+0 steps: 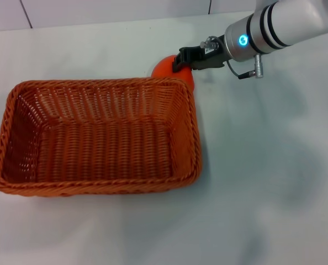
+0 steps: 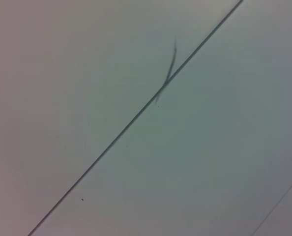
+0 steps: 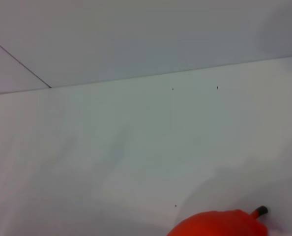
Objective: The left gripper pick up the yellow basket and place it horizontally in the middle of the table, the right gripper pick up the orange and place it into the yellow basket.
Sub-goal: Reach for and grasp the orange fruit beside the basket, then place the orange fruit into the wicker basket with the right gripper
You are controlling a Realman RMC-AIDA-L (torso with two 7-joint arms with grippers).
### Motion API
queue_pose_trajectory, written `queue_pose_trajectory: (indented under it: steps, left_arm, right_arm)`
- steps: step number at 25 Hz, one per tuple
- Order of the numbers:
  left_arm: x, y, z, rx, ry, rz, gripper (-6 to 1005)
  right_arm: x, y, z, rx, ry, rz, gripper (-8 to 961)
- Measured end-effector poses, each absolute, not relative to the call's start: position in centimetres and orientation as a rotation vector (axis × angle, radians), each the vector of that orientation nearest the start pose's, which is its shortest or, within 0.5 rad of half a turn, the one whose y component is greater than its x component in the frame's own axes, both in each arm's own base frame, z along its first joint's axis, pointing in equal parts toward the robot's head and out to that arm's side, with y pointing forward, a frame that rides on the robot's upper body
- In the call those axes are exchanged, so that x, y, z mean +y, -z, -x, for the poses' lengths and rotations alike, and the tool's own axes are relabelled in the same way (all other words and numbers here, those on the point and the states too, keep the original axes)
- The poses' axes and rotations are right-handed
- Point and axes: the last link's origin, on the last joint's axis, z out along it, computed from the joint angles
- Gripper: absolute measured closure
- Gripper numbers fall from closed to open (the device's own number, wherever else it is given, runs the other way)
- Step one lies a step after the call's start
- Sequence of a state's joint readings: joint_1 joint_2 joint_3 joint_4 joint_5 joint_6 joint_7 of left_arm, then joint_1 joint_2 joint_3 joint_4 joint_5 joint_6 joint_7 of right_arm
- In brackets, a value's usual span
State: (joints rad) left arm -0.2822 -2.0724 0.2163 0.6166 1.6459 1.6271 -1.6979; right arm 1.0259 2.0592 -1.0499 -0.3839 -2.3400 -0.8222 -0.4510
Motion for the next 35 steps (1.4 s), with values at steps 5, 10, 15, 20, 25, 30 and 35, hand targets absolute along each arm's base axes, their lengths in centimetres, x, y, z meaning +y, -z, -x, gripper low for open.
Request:
queue_pose_trajectory:
  steps: [5, 10, 15, 20, 25, 30, 35]
  left_arm:
    - [27.1, -10.1, 34.9, -1.157, 1.358, 1.745, 258]
    - [27.1, -10.1, 34.9, -1.157, 1.356, 1.743, 258]
    - [27.2, -10.1, 35.0, -1.158, 1.354, 1.741, 259]
    - [27.2, -10.0, 35.0, -1.160, 1.354, 1.739, 259]
    - [27.5, -9.6, 34.9, -1.166, 1.363, 1.735, 259]
    - [28.0, -9.3, 34.8, -1.158, 1.357, 1.734, 259]
    - [28.5, -8.9, 34.8, -1.181, 1.359, 1.717, 258]
  right_arm:
    - [45.2, 6.7, -18.0, 2.591, -0.741, -1.867, 690]
    - [45.1, 6.7, -17.8, 2.643, -0.710, -1.924, 746]
    - [45.3, 5.6, -17.2, 2.777, -0.700, -2.050, 787]
    - [44.7, 4.8, -15.3, 3.055, -0.559, -2.107, 820]
    - [42.7, 5.5, -12.5, 3.347, -0.276, -1.787, 848]
    - [40.2, 7.0, -11.4, 3.451, -0.054, -1.401, 887]
    - [39.5, 7.4, -12.4, 3.435, -0.045, -1.344, 823]
